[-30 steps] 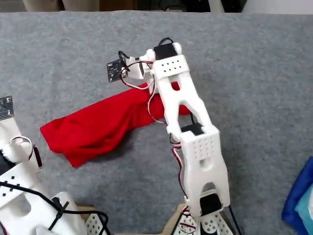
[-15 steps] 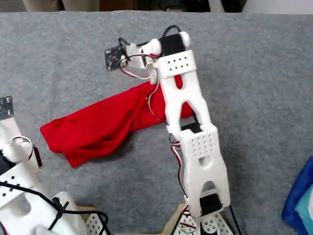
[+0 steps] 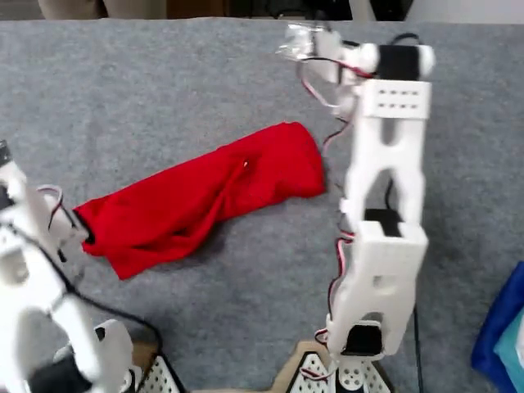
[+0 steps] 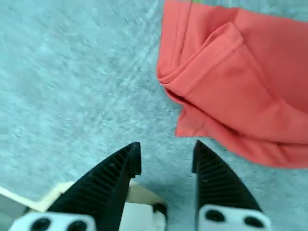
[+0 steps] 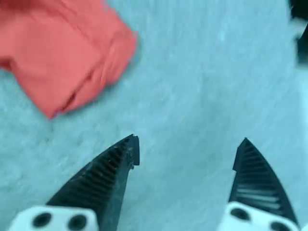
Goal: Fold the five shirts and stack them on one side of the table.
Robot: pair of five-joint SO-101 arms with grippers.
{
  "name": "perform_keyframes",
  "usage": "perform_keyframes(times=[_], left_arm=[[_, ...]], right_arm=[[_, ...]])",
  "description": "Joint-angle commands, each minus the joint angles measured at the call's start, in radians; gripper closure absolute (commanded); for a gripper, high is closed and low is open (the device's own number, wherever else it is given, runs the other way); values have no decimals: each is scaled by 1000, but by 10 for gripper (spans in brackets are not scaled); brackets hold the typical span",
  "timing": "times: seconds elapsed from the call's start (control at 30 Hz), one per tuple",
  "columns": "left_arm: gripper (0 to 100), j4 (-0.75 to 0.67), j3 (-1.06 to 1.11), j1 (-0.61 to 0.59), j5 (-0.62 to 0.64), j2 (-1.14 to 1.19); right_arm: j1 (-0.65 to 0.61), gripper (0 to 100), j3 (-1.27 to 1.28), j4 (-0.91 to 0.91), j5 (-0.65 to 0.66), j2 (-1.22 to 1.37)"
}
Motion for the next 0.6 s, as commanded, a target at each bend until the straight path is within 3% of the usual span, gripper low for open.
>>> perform_keyframes(times=[0.0, 0.23, 0.57], left_arm=[[763, -6, -160, 31, 118, 239], [753, -8, -368, 34, 201, 572], [757, -14, -462, 83, 287, 825]], right_arm=[[84, 680, 116, 14, -23, -102], [188, 680, 205, -46, -15, -104], [200, 680, 206, -49, 18, -104]])
